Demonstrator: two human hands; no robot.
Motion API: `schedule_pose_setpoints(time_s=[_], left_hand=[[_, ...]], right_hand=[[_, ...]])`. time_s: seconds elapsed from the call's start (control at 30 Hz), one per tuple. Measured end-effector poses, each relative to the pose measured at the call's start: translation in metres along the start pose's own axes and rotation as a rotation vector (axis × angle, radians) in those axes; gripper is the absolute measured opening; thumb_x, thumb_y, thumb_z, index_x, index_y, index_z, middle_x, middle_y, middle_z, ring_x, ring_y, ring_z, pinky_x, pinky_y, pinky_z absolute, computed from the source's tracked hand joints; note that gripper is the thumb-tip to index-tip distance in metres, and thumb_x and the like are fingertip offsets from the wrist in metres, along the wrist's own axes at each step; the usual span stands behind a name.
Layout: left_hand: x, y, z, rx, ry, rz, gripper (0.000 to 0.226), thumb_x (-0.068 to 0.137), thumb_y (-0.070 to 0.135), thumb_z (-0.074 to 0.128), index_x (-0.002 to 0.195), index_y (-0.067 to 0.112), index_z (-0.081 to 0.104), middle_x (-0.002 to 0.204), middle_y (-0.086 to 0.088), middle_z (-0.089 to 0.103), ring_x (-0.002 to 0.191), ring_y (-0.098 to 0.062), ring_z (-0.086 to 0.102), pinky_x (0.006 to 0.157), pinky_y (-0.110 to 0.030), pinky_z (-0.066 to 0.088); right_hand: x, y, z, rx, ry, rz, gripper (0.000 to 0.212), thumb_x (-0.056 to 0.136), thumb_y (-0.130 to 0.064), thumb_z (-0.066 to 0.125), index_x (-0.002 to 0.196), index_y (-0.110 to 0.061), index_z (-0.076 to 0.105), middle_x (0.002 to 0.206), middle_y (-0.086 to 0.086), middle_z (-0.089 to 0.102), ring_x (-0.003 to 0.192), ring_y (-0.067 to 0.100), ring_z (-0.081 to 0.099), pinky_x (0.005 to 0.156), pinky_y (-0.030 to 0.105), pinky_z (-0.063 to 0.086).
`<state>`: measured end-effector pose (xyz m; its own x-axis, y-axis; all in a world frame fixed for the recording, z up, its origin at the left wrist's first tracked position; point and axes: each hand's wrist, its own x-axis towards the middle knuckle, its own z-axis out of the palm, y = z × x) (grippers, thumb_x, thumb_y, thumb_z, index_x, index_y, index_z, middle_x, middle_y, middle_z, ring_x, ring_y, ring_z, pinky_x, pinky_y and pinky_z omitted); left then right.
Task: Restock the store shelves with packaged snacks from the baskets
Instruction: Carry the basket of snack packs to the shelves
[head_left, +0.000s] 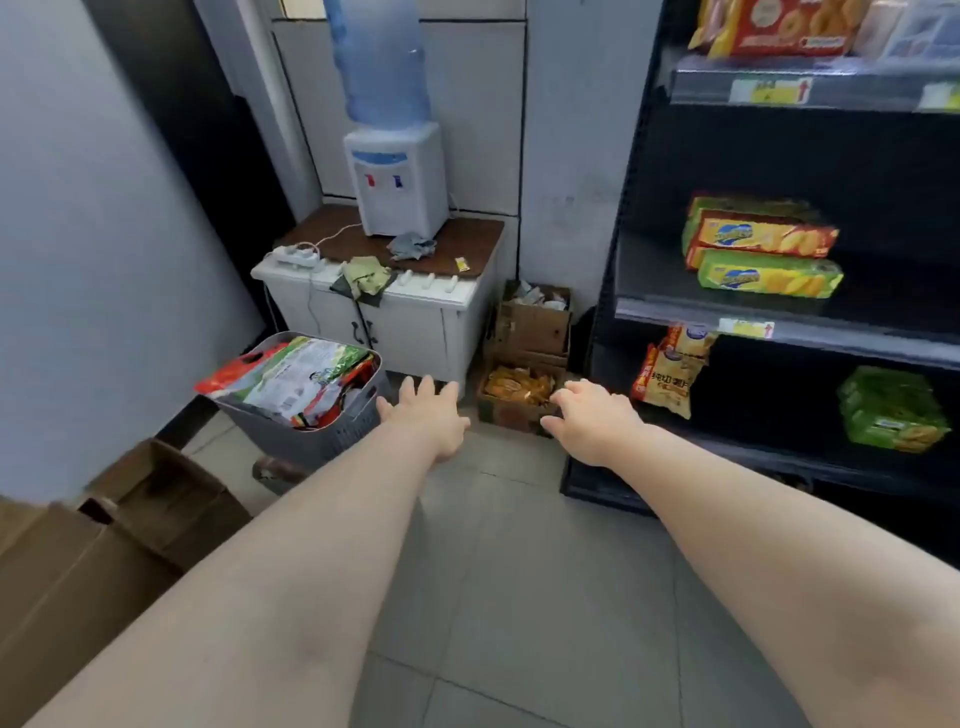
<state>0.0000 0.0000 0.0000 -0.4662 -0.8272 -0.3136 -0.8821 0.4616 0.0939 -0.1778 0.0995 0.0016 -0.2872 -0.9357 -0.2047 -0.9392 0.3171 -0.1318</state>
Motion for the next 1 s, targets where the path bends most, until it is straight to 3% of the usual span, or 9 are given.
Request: schedule_pose_setpoints(time_s=[0.33,0.6,1.0], left_hand=[[0.021,-0.086,0.001,-0.047,-0.022,-0.323,0.06,0.101,0.045,0.037,0.155,0.028,0.017,0.163,-0.006,0.011,0.149,-0.032,0.006,0.116,-0.063,0.014],[0.026,-0.126,0.007,-0.109,-0.051,-0.47,0.059,0.102,0.043,0.036,0.156,0.028,0.016,0.164,-0.006,0.009,0.151,-0.031,0.004,0.116,-0.06,0.013],[0.089,-0.255,0.003,-0.139,-0.082,-0.418,0.055,0.102,0.041,0.039,0.152,0.027,0.023,0.161,-0.007,0.017,0.149,-0.031,0.01,0.115,-0.061,0.018]], right_hand=[[0.106,-0.07,-0.001,-0.048,-0.075,-0.274,0.046,0.1,-0.045,0.039,0.134,-0.016,0.05,0.136,0.006,0.048,0.127,0.027,0.042,0.101,0.045,0.039],[0.16,-0.115,0.021,-0.084,-0.163,-0.364,0.049,0.1,-0.044,0.038,0.139,-0.017,0.045,0.142,0.007,0.044,0.132,0.027,0.038,0.106,0.05,0.036],[0.239,-0.222,0.055,-0.019,-0.235,-0.276,0.043,0.101,-0.042,0.037,0.135,-0.019,0.049,0.135,0.005,0.049,0.123,0.026,0.047,0.1,0.047,0.041]])
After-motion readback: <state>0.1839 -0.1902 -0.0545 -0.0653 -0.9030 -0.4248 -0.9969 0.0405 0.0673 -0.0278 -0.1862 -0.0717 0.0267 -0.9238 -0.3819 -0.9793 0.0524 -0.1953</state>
